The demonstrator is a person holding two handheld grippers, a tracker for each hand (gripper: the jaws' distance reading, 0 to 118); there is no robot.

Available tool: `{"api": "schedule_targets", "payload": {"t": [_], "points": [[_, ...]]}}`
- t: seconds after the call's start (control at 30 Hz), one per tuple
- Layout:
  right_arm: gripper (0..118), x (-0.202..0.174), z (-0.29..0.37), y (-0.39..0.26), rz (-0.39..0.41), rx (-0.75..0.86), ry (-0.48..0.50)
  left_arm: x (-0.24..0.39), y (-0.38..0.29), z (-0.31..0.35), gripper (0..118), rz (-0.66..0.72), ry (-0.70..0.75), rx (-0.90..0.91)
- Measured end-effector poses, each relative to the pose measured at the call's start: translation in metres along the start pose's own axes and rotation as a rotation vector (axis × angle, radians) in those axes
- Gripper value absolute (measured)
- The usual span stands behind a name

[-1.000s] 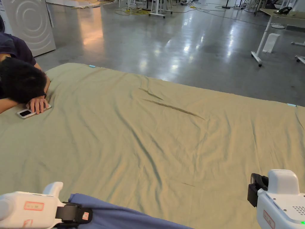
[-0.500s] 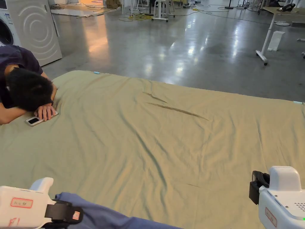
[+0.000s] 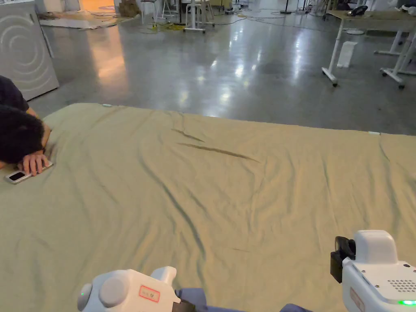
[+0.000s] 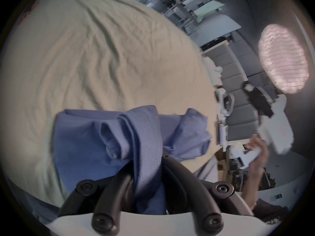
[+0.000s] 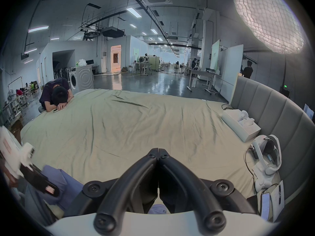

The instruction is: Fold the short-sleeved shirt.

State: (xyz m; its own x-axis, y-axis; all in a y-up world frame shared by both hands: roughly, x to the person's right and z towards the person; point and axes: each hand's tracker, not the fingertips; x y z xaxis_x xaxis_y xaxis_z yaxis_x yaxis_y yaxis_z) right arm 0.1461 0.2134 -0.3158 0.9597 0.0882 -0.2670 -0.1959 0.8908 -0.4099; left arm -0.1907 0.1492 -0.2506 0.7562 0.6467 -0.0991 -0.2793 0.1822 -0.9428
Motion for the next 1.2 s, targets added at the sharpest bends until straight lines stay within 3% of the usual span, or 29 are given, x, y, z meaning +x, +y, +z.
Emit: {"api": "schedule_targets", "payload": {"t": [0.13,0.33,0.4,0.5,0.53,0.77,0.83,0.9,1.0,1.2], "points": [[0,0.011,0.005,-0.004,-0.012,-0.009,-0.02,0.005,-0.001,-0.046,7,-0.007,0.172,-0.041],[0,0.016,0.006,-0.007,-0.02,-0.022,-0.036,0.014,-0.002,-0.064,9,-0.006,0.221,-0.04],[0,0.016,0.005,-0.008,-0.024,-0.026,-0.033,0.015,0.0,-0.058,19,-0.016,0.205,-0.05],[0,0.015,0.005,-0.009,-0.023,-0.029,-0.03,0.016,0.0,-0.039,50,0.002,0.146,-0.043],[0,0.014,0.005,-0.009,-0.023,-0.03,-0.028,0.016,-0.001,-0.029,51,-0.001,0.128,-0.018],[0,0.011,0.004,-0.01,-0.036,-0.039,-0.014,0.008,0.0,0.032,51,0.022,0.021,0.128],[0,0.011,0.004,-0.011,-0.043,-0.041,-0.011,0.002,-0.002,0.042,41,0.006,0.01,0.179],[0,0.011,0.002,-0.012,-0.047,-0.045,-0.01,-0.002,-0.004,0.042,21,-0.001,0.009,0.194],[0,0.012,0.0,-0.013,-0.06,-0.051,-0.007,-0.009,-0.005,0.018,11,0.017,0.076,0.139],[0,0.013,-0.002,-0.018,-0.071,-0.064,-0.005,-0.004,-0.013,-0.038,8,-0.017,0.049,0.046]]}}
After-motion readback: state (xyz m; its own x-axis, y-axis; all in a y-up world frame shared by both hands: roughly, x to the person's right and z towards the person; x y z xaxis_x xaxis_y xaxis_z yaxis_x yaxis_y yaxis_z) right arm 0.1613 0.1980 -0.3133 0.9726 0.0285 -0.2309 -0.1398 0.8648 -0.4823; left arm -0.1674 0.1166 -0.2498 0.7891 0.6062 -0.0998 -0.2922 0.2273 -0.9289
